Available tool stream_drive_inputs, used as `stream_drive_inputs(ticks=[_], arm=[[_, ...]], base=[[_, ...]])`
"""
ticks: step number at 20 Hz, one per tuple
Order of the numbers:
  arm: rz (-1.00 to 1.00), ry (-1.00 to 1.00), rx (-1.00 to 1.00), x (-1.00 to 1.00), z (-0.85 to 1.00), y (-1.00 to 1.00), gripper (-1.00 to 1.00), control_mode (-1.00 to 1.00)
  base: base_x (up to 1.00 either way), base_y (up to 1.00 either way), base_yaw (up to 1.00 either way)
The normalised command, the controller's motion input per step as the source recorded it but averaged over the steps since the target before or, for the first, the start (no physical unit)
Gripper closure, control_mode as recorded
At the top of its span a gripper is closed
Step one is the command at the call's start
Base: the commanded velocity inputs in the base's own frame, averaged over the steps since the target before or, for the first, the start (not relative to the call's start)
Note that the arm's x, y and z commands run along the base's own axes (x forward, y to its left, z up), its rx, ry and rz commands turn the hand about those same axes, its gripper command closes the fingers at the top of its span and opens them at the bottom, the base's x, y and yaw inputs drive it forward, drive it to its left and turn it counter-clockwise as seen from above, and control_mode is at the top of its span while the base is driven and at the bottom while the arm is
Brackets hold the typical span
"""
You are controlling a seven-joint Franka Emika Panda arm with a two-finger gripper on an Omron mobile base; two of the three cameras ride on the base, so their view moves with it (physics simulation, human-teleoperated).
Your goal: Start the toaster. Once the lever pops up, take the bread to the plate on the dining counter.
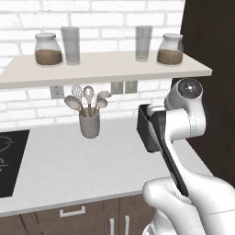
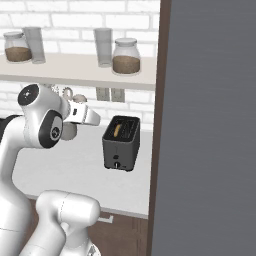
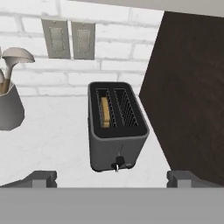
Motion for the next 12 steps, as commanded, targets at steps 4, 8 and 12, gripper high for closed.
stream_drive_inputs(ticks=[4,8,12], arm=[[0.0,0.0,0.0,0.0,0.0,0.0,-1.0,-1.0],[0.0,0.0,0.0,0.0,0.0,0.0,-1.0,-1.0],[0.0,0.0,0.0,0.0,0.0,0.0,-1.0,-1.0]], base=[[0.0,0.0,0.0],[0.0,0.0,0.0],[0.0,0.0,0.0]])
